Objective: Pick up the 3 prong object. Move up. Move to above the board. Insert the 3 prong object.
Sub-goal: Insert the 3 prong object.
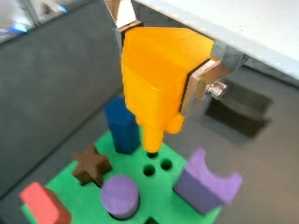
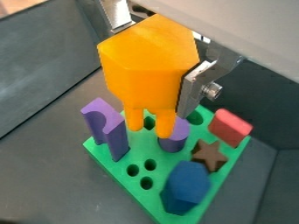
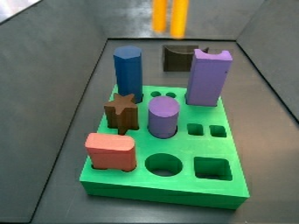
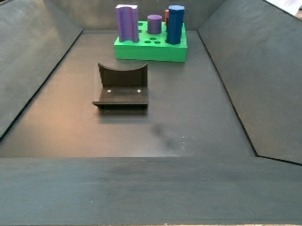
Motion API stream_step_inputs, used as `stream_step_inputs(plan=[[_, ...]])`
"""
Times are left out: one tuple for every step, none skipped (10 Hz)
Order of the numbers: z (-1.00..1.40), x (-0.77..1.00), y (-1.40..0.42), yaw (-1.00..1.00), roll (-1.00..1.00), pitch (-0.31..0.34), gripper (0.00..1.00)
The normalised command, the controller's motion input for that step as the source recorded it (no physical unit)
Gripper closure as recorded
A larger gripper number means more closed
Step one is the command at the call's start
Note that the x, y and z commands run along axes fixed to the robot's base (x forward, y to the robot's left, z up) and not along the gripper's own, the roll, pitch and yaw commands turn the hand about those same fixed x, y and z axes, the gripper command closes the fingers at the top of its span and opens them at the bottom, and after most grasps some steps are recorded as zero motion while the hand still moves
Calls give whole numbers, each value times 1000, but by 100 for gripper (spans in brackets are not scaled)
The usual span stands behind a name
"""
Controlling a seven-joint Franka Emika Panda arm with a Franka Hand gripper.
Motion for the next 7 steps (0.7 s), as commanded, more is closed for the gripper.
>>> stream_step_inputs(plan=[[-423, 0, 0, -1000, 0, -159, 100], [-440, 0, 0, -1000, 7, -111, 100], [-509, -14, 103, -886, 89, -96, 100], [-509, -186, 189, -560, 147, -40, 100], [-489, 0, 134, -360, 46, -71, 100], [-417, 140, 97, -406, 80, -27, 100], [-454, 80, 80, -380, 94, -27, 100]])
